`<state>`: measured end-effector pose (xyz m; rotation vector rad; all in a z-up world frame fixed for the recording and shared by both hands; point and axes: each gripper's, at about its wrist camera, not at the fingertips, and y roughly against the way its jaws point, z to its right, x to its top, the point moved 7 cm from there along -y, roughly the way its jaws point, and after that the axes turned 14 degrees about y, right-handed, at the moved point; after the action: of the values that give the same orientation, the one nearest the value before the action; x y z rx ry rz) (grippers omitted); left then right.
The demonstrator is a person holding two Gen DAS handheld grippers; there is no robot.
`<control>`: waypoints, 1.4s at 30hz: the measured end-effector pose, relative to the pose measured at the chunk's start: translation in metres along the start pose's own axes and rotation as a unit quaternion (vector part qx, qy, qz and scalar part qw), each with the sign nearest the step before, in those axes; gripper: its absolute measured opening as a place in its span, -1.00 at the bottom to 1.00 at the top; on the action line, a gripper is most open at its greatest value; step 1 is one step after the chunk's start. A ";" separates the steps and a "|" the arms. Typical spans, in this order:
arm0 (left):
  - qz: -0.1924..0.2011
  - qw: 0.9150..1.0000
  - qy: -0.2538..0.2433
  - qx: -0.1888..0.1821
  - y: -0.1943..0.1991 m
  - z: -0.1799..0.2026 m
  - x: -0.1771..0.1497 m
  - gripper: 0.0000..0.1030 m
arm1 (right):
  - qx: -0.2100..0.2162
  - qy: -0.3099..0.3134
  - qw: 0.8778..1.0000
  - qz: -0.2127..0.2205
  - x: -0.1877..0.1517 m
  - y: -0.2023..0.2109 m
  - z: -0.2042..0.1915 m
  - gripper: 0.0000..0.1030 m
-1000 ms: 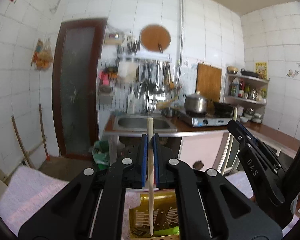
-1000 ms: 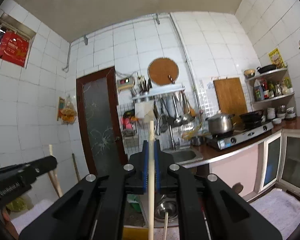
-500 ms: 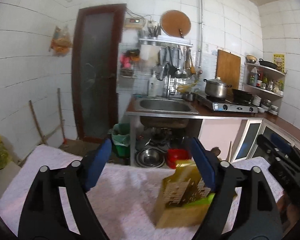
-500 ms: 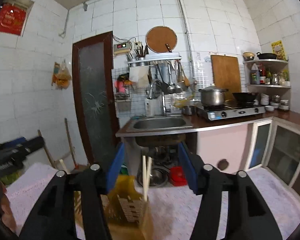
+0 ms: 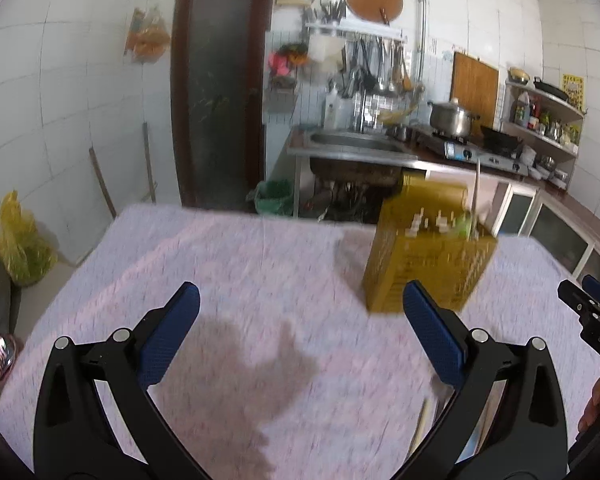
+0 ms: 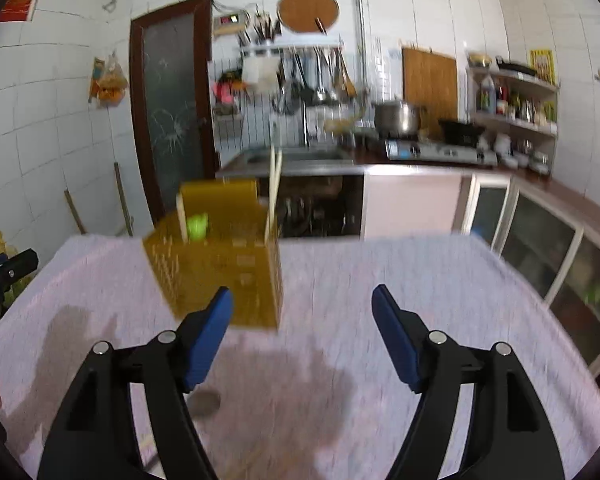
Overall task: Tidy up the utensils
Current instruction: 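Move both tools back down to the remaining utensils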
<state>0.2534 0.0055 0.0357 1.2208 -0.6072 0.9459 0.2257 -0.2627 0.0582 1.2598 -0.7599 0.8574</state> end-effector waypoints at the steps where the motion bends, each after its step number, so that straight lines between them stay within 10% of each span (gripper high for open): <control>1: -0.009 1.000 0.003 0.002 -0.001 -0.005 -0.010 0.90 | -0.001 -0.002 1.000 -0.008 -0.010 0.001 -0.001 0.39; 26: -0.151 0.987 -0.053 -0.003 -0.045 0.003 -0.127 0.90 | -0.025 -0.064 0.977 -0.202 -0.139 -0.023 -0.029 0.34; 36: -0.177 0.982 -0.056 -0.015 -0.047 0.018 -0.143 0.90 | 0.005 -0.032 0.980 -0.197 -0.132 -0.025 -0.048 -0.68; 42: -0.190 0.978 -0.088 -0.019 -0.051 0.035 -0.155 0.90 | 0.025 -0.019 0.979 -0.200 -0.131 -0.028 -0.029 -0.88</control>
<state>0.2229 -0.0739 -0.1076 1.3372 -0.5022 0.5068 0.1873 -0.2529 -0.0729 1.4162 -0.4915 0.5286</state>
